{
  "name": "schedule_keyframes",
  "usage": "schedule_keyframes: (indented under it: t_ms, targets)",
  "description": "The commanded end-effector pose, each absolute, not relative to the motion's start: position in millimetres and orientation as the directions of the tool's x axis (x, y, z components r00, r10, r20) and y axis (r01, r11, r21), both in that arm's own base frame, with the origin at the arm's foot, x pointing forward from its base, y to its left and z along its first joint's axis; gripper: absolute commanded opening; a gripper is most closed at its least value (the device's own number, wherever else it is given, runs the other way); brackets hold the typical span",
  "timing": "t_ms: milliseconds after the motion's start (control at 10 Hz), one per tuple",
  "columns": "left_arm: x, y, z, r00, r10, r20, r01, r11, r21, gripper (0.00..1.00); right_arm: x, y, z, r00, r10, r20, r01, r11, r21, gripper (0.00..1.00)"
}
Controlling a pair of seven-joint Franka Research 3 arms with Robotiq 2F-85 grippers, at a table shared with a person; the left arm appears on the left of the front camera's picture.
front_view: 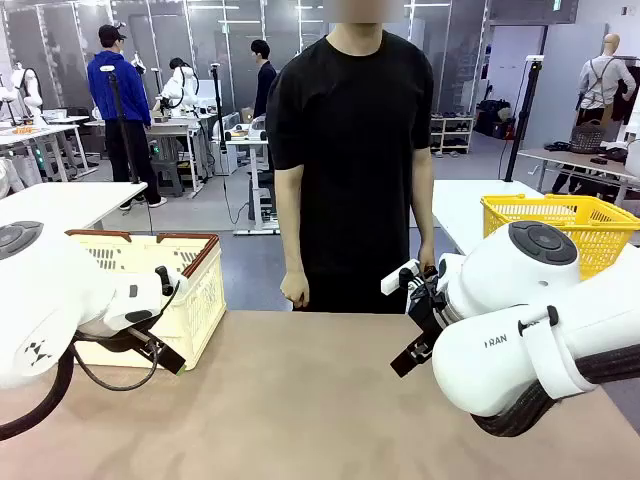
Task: Place the drinks into the Shopping basket.
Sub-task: Pick up one drink and place it into the Shopping basket.
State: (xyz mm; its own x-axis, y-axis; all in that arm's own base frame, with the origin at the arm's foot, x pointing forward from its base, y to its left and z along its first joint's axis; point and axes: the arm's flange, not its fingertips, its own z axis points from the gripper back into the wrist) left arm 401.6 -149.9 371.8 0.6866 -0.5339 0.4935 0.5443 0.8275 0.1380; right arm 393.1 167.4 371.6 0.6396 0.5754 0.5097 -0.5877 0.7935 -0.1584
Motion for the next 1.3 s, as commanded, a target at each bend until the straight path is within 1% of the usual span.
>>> schedule_keyframes:
  t_ms: [0, 1200]
  targets:
    - [401.3, -150.6, 371.8, 0.686, -0.535, 0.493, 0.545, 0.827, 0.138, 1.0, 393.1, 167.4, 371.5, 0.64, 0.575, 0.51, -0.588, 0.793, -0.158, 1.0]
    - [401.3, -150.6, 371.8, 0.686, -0.535, 0.493, 0.545, 0.827, 0.138, 1.0, 393.1, 167.4, 371.5, 0.64, 0.575, 0.51, -0.588, 0.793, -0.158, 1.0]
